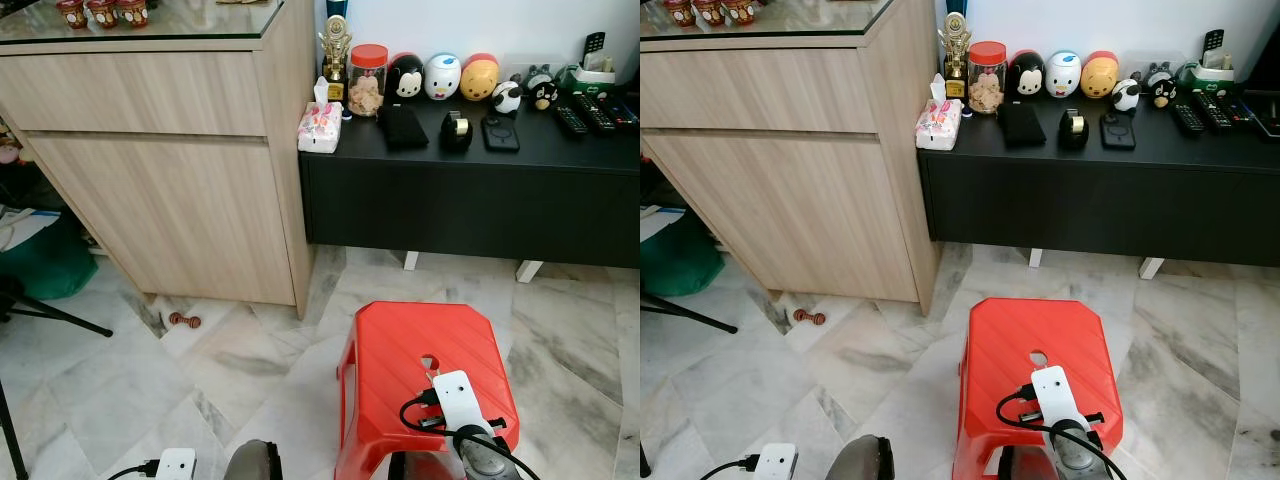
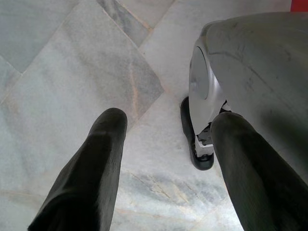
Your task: Hang keys on a hook
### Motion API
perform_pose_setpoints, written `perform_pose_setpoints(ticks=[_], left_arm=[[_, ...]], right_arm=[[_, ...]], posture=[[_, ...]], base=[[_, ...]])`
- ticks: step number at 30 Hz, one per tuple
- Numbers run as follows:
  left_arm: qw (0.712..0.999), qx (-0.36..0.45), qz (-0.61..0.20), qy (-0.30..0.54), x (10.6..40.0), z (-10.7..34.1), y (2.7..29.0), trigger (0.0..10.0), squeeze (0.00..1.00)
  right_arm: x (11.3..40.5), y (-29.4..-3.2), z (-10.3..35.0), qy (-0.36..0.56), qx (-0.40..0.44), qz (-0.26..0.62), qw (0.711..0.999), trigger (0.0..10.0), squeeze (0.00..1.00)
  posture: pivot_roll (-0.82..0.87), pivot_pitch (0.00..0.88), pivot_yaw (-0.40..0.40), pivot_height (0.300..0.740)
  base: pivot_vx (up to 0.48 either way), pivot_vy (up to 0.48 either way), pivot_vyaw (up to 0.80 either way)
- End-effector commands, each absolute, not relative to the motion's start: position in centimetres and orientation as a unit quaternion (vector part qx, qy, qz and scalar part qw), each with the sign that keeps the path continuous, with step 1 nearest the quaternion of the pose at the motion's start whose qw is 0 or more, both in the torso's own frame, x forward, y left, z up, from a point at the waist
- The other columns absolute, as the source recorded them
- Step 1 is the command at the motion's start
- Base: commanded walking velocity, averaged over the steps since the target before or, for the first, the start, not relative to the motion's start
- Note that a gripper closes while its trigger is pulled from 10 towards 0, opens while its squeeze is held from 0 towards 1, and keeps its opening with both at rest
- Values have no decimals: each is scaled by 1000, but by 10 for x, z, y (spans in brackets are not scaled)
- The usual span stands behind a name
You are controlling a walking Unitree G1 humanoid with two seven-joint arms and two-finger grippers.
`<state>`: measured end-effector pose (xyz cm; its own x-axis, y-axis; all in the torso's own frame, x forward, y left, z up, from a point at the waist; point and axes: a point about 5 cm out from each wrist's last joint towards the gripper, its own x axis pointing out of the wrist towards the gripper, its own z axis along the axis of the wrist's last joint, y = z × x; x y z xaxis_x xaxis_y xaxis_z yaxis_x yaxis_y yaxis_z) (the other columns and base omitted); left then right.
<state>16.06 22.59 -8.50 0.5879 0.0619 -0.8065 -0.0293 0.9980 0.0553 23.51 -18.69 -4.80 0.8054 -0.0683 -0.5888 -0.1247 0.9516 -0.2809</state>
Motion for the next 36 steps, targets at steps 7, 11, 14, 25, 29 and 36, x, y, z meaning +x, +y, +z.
perform_pose_setpoints(ticks=[7, 11, 14, 25, 29, 36], left_arm=[[878, 24, 25, 477, 148, -90, 228, 10000, 0], [878, 23, 27, 477, 149, -90, 228, 10000, 0], [878, 23, 28, 477, 149, -90, 228, 10000, 0], [879, 23, 31, 476, 146, -90, 231, 10000, 0], [879, 24, 30, 476, 144, -91, 231, 10000, 0], [878, 28, 27, 478, 140, -92, 231, 10000, 0]], right_arm=[[233, -191, -49, 315, -158, 17, 936, 10000, 1000], [236, -190, -48, 315, -161, 17, 935, 10000, 0], [237, -189, -47, 316, -159, 18, 935, 10000, 0], [245, -193, -41, 310, -143, 5, 940, 10000, 0], [251, -190, -38, 301, -138, 10, 943, 10000, 0], [259, -182, -32, 281, -133, 18, 950, 10000, 0]], posture=[[7, 59, 17, 626], [11, 68, 14, 626], [12, 70, 15, 626], [18, 86, 14, 626], [21, 101, 13, 626], [31, 123, 9, 626]], base=[[0, 0, 0], [0, 0, 0], [0, 0, 0], [0, 0, 0], [0, 0, 0], [0, 0, 0]])
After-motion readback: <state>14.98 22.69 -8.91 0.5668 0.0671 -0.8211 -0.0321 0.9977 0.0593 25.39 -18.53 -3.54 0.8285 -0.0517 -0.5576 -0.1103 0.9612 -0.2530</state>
